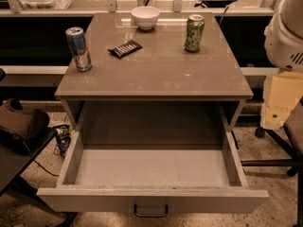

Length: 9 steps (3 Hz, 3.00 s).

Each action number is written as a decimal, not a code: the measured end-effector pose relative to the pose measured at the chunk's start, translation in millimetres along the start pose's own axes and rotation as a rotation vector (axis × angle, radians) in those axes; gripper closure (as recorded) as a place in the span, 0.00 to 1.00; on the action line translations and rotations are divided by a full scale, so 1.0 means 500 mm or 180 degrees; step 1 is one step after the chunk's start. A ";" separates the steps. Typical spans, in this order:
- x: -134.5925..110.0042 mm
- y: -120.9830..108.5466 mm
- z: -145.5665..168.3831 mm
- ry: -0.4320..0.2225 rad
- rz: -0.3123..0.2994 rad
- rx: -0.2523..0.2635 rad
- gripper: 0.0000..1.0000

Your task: Place redbull can into top drawer

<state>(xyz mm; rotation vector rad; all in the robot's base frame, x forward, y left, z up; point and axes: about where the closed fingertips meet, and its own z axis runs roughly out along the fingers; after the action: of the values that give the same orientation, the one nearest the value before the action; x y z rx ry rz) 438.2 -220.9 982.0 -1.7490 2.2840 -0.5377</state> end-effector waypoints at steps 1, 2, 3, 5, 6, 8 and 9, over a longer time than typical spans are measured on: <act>-0.004 -0.002 -0.002 -0.0047 0.0008 0.0021 0.00; -0.038 -0.019 0.001 -0.0495 0.0090 0.0133 0.00; -0.049 -0.015 0.061 -0.0986 0.0257 0.0099 0.00; -0.251 -0.148 0.111 -0.2576 0.0314 0.0426 0.00; -0.363 -0.231 0.045 -0.3398 0.0473 0.0588 0.00; -0.380 -0.235 0.023 -0.3532 0.0505 0.0555 0.00; -0.424 -0.245 0.049 -0.3584 0.0484 0.0454 0.00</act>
Offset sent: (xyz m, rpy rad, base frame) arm 0.0360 0.0351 0.0006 0.3523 -0.1764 0.0949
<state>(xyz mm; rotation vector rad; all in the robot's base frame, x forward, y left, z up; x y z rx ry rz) 613.4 -49.0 999.3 -1.2597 1.4761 0.2794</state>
